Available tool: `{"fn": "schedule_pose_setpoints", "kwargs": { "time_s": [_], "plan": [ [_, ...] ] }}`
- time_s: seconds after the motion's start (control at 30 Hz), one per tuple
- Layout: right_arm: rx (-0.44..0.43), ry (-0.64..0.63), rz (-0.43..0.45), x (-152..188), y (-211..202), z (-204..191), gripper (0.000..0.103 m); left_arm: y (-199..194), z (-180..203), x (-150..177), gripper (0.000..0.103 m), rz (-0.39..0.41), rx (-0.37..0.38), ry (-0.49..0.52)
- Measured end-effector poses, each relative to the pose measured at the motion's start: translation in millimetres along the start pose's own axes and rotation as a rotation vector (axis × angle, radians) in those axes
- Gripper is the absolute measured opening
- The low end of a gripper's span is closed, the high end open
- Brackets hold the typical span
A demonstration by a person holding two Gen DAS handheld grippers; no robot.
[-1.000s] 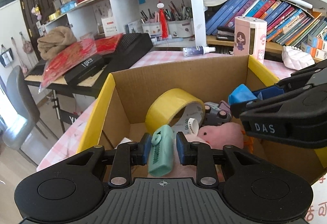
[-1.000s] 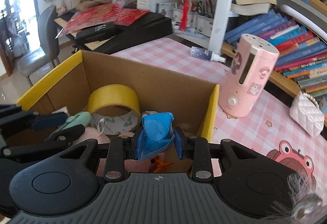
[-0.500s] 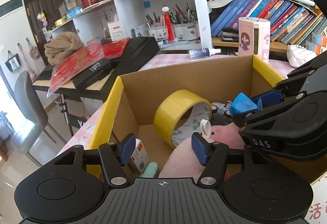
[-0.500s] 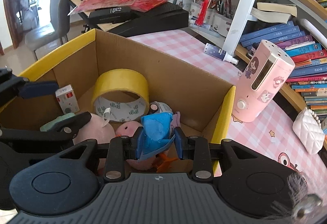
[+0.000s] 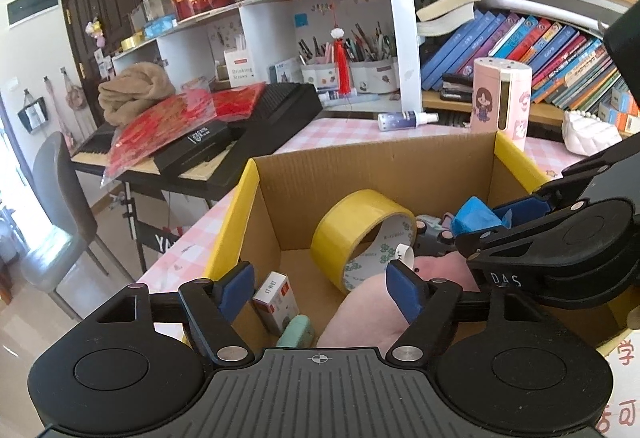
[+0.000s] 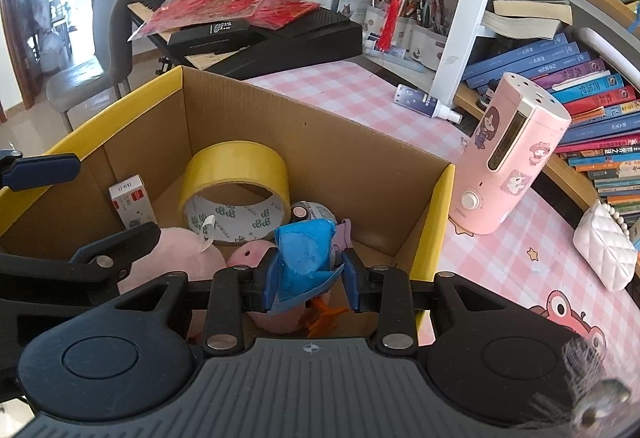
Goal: Organize objects
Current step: 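Lower the sharpener and blue cap into the box and open both tools, then withdraw both open tools up from the yellow box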
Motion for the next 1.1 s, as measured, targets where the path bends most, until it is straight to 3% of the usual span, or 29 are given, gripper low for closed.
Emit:
{"fn": "schedule_pose_setpoints", "kwargs": {
  "time_s": [0.63, 1.1],
  "plan": [
    [0.040, 0.056, 0.066, -4, -34, 3, 0.038, -35, -8, -7, 0.083, 0.071, 0.040, -0.053],
    [0.178, 0.236, 0.193, 12, -112, 23, 0.043, -83, -9, -8, 0.090, 0.153, 0.115, -0.065]
  ]
}}
Point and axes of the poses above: each gripper's, at about its wrist camera, not at the fingertips, and y roughly the way its jaws point, z to its right, x to its underside, the point moved 10 cm from there along y, roughly the way its jaws point, and after that the axes turned 3 degrees about y, right-handed, at the moved point
